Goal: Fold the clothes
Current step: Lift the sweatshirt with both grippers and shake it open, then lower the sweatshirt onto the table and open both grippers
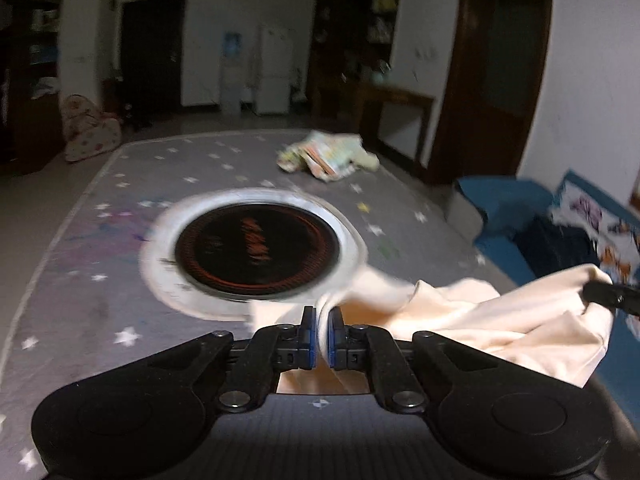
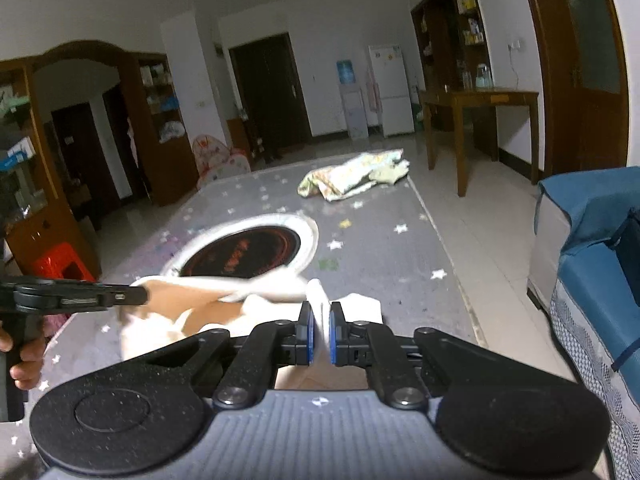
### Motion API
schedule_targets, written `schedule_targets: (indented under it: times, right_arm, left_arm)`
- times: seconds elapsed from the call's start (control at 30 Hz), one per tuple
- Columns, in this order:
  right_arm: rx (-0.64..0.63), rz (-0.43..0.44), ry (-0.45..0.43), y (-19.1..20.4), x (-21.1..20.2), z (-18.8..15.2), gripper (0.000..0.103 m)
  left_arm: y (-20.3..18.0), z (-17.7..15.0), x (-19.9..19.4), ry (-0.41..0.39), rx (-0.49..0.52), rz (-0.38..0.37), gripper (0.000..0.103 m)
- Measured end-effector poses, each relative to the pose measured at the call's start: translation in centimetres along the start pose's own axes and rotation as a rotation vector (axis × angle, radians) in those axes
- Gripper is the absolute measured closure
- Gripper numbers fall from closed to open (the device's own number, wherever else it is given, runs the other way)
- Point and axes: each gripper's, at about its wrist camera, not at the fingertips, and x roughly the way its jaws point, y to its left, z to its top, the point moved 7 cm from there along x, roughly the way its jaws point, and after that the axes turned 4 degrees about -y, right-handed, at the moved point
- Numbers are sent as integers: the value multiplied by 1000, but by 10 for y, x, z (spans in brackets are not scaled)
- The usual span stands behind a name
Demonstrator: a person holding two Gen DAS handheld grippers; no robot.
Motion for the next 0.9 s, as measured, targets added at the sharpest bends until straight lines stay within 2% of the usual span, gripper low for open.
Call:
schedule_targets:
  times: [0.13,0.27,0.4,0.47,0.53,0.6,0.67,0.8,0.9]
  right_arm:
    - [4,30,-16,1,-29,-3,97]
    - [-2,92,24,3,-59,-21,97]
    - [-56,160,132,11,-81,-52,90]
    - [-108,153,171,14,-88,-64,78]
    - [-153,146,206,15,-95,-74,77]
    - [-161,141,211,15,-95,-72,77]
    - [-166,141,211,18,-89,-70,76]
    - [-192,166,221,33,-62,-71,71]
    - [-207,167,238,44,-31,-75,70]
  left_arm:
    - [16,-13,-56,-50,-54,-17,97]
    - [16,-44,-111,-48,-67,-66,97]
    - [10,-89,-141,38,-5,-91,97]
    - [10,-112,-148,102,19,-94,96]
    - [15,-132,-149,163,34,-86,93]
    - [22,-137,-148,180,31,-74,91]
    - [31,-137,-148,182,15,-62,84]
    - [38,-118,-153,115,23,-37,61]
    - [45,-105,-150,83,30,-4,53]
